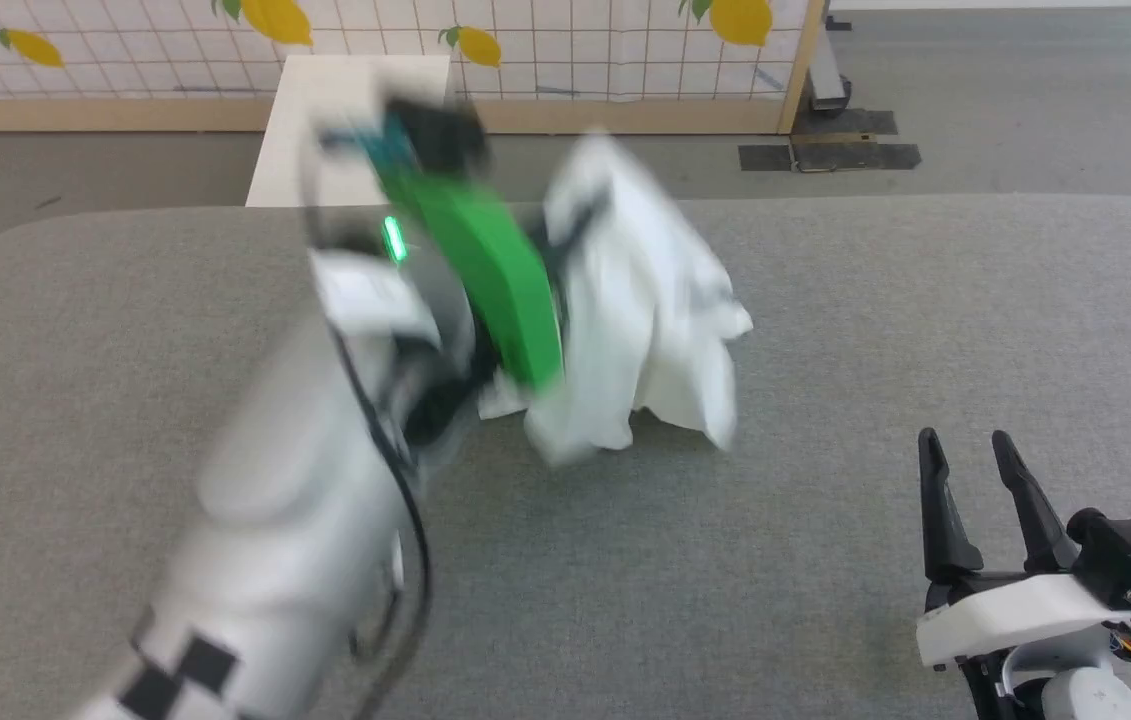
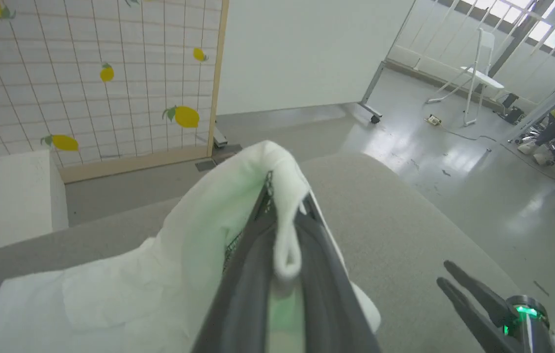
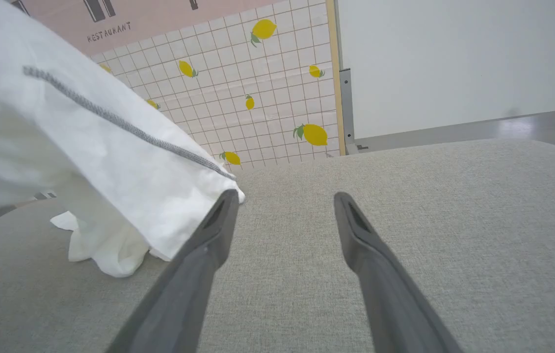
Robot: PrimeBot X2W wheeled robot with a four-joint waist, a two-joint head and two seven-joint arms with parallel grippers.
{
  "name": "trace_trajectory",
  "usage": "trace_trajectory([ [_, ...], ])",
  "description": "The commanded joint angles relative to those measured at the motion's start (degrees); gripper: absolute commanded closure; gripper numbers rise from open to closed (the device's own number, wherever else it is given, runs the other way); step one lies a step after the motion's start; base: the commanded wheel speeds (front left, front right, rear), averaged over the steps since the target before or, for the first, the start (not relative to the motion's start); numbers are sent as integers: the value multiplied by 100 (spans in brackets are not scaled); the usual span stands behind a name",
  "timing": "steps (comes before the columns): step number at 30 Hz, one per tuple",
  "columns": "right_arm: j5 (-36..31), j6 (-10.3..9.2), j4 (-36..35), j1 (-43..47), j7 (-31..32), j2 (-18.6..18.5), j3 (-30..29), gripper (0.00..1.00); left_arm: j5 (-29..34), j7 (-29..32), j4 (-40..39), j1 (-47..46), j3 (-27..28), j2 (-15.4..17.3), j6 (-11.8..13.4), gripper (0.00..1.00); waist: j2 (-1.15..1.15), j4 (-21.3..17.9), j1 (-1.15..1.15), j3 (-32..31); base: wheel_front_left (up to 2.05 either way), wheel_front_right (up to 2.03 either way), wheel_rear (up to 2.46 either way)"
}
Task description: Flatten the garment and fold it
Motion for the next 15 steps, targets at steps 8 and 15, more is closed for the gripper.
trace_trajectory([
  [8,29,-9,-26,81,-60,1,131,0,122,881,479,1824,-1317,138,22,100,0,17,0,37,0,0,0],
  [15,81,-9,29,136,-66,1,123,0,-418,208,127,1970,-503,-13,384,0,0,142,0,-35,0,0,0],
])
